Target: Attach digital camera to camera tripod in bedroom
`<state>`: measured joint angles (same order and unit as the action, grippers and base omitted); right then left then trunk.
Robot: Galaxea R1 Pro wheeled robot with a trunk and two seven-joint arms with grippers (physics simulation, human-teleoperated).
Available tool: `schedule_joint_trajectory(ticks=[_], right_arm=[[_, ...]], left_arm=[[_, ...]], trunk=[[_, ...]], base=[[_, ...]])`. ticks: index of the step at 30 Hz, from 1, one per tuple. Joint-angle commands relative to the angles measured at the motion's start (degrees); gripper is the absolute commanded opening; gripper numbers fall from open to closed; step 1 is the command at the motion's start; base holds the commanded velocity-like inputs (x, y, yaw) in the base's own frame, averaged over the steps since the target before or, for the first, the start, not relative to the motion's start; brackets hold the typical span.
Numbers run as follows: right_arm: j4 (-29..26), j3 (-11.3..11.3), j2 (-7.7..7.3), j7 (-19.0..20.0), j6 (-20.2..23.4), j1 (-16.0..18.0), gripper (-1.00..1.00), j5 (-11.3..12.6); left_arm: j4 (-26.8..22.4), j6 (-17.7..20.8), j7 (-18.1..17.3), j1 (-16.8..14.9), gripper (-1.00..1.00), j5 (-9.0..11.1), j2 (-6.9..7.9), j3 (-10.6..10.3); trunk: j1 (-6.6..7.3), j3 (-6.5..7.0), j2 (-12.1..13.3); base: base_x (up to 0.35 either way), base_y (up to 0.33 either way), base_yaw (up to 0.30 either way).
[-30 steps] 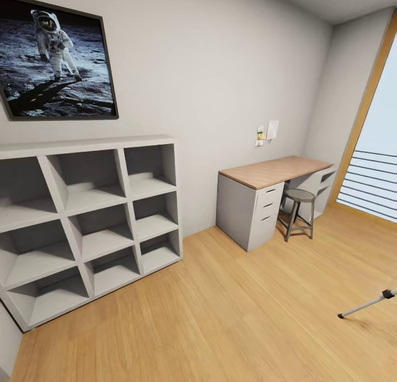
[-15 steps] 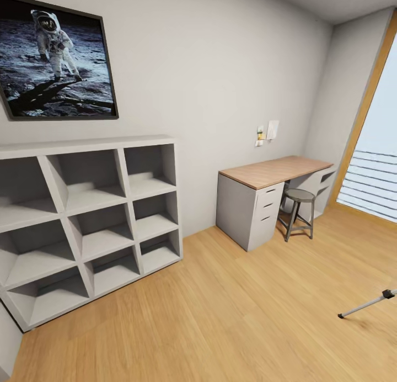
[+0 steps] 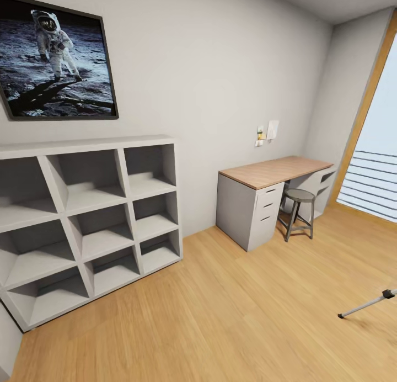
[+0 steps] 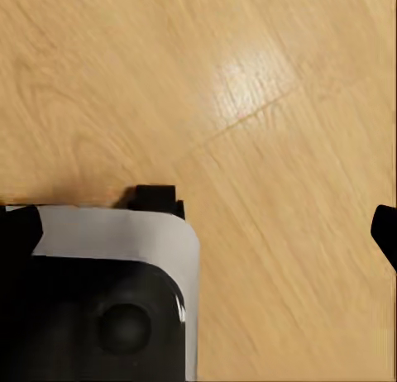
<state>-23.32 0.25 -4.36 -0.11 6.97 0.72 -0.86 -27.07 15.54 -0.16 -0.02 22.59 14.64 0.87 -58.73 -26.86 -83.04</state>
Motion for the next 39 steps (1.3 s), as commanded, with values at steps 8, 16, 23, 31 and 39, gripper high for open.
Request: schedule_joint_trajectory(ticks=[8,16,23,31,39], right_arm=[[-18.5,-1.1,-0.19,0.5,22.8,7.6,1.0,1.8],[-22.0,-1.7,0.09,0.9,28.6,19.9,1.0,7.1],[-26.6,-1.8,0.06,3.1,35.9,25.4,1.0,12.1],[-36.5,-1.4,-0.24,6.5,40.4,26.6,1.0,14.5],[-37.6,-1.2,-0.43,6.9,40.7,26.7,1.0,14.7]], left_arm=[[-21.0,20.1,0.3,-2.7,1.0,6.9,4.06,0.2],[-28.3,34.2,0.5,-17.5,1.0,8.1,0.89,0.1],[-30.2,37.5,0.7,-24.5,1.0,7.5,-6.57,-0.1],[-31.6,32.5,0.8,-26.0,1.0,6.5,-12.93,-1.5],[-31.7,30.4,0.8,-26.0,1.0,6.0,-14.8,-2.3]], trunk=[[0.0,-0.07,0.0],[0.0,-0.07,0.0],[0.0,-0.07,0.0],[0.0,-0.07,0.0],[0.0,-0.07,0.0]], base=[[0.0,0.0,0.0],[0.0,0.0,0.0],[0.0,0.0,0.0],[0.0,0.0,0.0],[0.0,0.0,0.0]])
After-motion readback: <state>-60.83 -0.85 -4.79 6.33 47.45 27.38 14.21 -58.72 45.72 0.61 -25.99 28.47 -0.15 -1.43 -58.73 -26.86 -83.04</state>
